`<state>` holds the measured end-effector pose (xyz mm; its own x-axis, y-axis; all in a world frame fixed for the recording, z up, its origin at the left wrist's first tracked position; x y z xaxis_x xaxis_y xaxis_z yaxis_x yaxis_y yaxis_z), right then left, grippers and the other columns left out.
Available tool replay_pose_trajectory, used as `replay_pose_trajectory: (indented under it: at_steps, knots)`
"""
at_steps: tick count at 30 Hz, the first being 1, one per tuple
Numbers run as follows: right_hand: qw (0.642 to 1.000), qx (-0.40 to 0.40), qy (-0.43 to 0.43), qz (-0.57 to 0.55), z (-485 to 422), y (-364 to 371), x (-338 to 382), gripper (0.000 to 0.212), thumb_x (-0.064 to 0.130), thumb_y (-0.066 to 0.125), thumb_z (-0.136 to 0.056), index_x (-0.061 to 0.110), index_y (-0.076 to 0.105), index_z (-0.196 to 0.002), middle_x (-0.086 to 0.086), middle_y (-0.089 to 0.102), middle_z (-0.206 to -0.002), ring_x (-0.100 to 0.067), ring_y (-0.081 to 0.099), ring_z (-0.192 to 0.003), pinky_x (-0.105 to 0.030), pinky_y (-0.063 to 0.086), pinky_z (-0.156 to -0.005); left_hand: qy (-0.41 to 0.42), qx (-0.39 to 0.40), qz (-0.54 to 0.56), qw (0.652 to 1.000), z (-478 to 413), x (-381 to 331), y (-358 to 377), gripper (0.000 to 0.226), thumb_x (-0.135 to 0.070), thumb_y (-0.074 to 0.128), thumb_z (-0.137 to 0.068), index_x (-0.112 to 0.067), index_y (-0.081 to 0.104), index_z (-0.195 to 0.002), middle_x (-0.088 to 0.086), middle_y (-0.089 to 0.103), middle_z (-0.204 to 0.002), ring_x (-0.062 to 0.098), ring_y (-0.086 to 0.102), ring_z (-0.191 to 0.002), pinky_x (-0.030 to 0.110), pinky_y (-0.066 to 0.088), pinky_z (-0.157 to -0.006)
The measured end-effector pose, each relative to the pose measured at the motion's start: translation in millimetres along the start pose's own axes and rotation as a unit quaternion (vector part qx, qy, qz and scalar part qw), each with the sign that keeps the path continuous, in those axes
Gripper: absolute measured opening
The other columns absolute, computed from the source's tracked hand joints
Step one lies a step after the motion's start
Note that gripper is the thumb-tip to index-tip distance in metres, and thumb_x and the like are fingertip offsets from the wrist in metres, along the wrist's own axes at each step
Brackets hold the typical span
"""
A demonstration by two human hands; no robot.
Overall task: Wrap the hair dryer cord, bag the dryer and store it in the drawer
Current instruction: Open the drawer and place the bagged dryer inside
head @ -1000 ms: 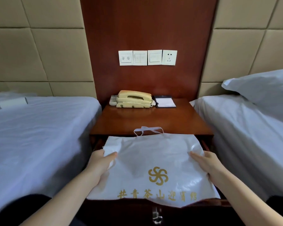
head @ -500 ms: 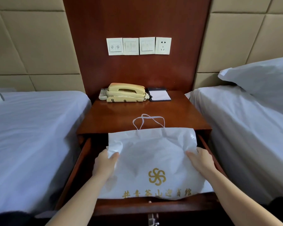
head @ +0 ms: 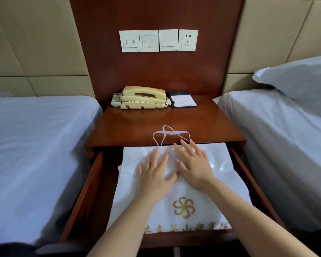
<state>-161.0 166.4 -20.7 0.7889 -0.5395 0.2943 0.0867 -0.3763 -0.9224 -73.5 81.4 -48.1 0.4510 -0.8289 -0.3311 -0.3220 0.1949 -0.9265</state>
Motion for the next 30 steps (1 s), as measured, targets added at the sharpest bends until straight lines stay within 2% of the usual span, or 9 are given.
replay_pose_trajectory:
  at_steps: [3,6,8,12,14,18,22,26,30]
  knots:
    - [0.998,0.055,0.003,-0.009,9,9,0,0.084,0.063,0.005,-0.07,0.034,0.013,-0.149,0.012,0.014,-0.158,-0.018,0.004,-0.147,-0.035,0.013,-0.114,-0.013,0.024,-0.007,1.0,5,8,8,0.079,-0.076,0.021,-0.076,-0.04,0.026,-0.146,-0.006,0.006,-0.162,0.015,0.001,-0.149,0.046,0.003,-0.115]
    - [0.993,0.109,0.048,-0.023,8,17,-7,0.078,0.063,0.021,-0.082,0.028,0.011,-0.15,0.01,0.023,-0.156,-0.023,0.023,-0.14,-0.036,0.023,-0.111,-0.022,0.041,-0.006,0.999,11,8,9,0.071,-0.073,0.029,-0.081,-0.041,0.028,-0.144,-0.008,0.011,-0.161,0.014,0.002,-0.148,0.045,0.001,-0.115]
    - [0.983,0.157,0.09,-0.028,0,27,-15,0.068,0.055,0.032,-0.091,0.026,0.015,-0.149,0.006,0.029,-0.154,-0.027,0.028,-0.136,-0.037,0.026,-0.108,-0.031,0.051,0.014,0.998,7,10,9,0.067,-0.069,0.036,-0.084,-0.039,0.028,-0.144,-0.008,0.014,-0.16,0.013,0.004,-0.147,0.045,0.001,-0.115]
    - [0.964,0.206,0.162,-0.041,-19,41,-33,0.06,0.055,0.032,-0.091,0.018,0.035,-0.139,-0.005,0.041,-0.147,-0.033,0.027,-0.137,-0.042,0.026,-0.109,-0.05,0.066,0.028,0.996,-4,10,8,0.072,-0.07,0.037,-0.083,-0.035,0.026,-0.146,-0.009,0.019,-0.158,0.013,0.007,-0.147,0.043,0.0,-0.115]
    - [0.954,0.22,0.193,-0.06,-26,47,-40,0.065,0.056,0.033,-0.09,0.019,0.03,-0.143,-0.007,0.038,-0.149,-0.034,0.024,-0.139,-0.042,0.025,-0.111,-0.05,0.064,0.034,0.996,-11,11,8,0.073,-0.071,0.038,-0.082,-0.034,0.03,-0.144,-0.009,0.027,-0.155,0.015,0.014,-0.145,0.043,0.003,-0.115]
    - [0.936,0.194,0.257,-0.139,-42,52,-57,0.072,0.057,0.041,-0.084,0.02,0.03,-0.145,-0.01,0.041,-0.147,-0.034,0.033,-0.136,-0.045,0.029,-0.111,-0.065,0.052,0.051,0.995,-28,17,8,0.072,-0.074,0.04,-0.077,-0.032,0.043,-0.135,-0.007,0.047,-0.141,0.017,0.034,-0.135,0.044,0.013,-0.113]
    - [0.96,0.123,0.221,-0.118,-49,37,-54,0.049,0.045,0.04,-0.091,0.019,0.05,-0.131,-0.011,0.055,-0.134,-0.033,0.045,-0.125,-0.041,0.036,-0.103,-0.06,-0.026,0.029,0.997,-38,20,3,0.078,-0.076,0.037,-0.073,-0.029,0.041,-0.135,-0.008,0.046,-0.141,0.014,0.029,-0.137,0.046,0.01,-0.114]
    - [0.986,0.031,0.152,-0.068,-29,8,-43,0.045,0.042,0.039,-0.094,0.021,0.047,-0.133,-0.006,0.052,-0.134,-0.027,0.036,-0.132,-0.039,0.025,-0.107,-0.081,-0.029,-0.001,0.996,-48,24,3,0.086,-0.078,0.031,-0.073,-0.024,0.032,-0.14,-0.001,0.039,-0.149,0.02,0.021,-0.143,0.061,0.002,-0.111]
    - [0.985,0.113,0.125,-0.016,6,7,-35,0.07,0.066,0.036,-0.086,0.037,0.017,-0.146,0.001,0.013,-0.159,-0.022,0.005,-0.147,-0.051,0.005,-0.115,-0.135,0.002,-0.007,0.991,-45,29,1,0.098,-0.083,0.029,-0.074,-0.019,0.019,-0.148,0.006,0.023,-0.158,0.025,0.008,-0.147,0.07,0.004,-0.106]
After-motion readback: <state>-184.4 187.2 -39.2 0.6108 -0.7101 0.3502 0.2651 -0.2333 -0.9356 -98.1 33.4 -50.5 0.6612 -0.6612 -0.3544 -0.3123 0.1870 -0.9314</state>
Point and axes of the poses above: each hand's wrist, its own z-axis away from the middle knuckle, its own y-axis out of the palm, x = y × z, the point moved 10 cm from there along -z, towards the middle knuckle
